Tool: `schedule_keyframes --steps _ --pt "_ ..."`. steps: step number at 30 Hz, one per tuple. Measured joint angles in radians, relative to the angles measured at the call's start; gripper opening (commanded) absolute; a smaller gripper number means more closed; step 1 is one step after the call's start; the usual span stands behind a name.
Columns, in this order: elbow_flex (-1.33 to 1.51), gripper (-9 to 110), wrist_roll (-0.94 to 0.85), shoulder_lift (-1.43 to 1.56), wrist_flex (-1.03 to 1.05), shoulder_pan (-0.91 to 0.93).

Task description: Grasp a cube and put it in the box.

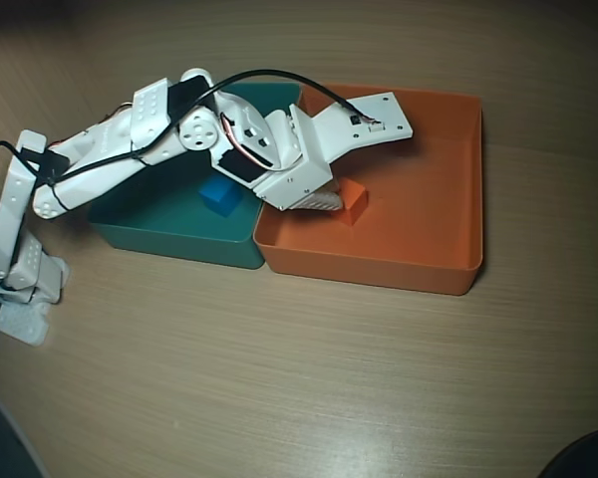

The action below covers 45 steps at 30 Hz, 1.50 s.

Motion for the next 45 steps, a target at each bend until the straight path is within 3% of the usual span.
schedule_keyframes --steps 16,25,36,45 --pt "0.049 -6 0.0 0.103 0.005 0.0" --pt "0.474 -6 0.0 0.505 0.005 0.066" --pt "1.015 -6 0.0 1.028 0.005 0.354" --pt "1.525 -6 0.0 1.42 0.005 0.44"
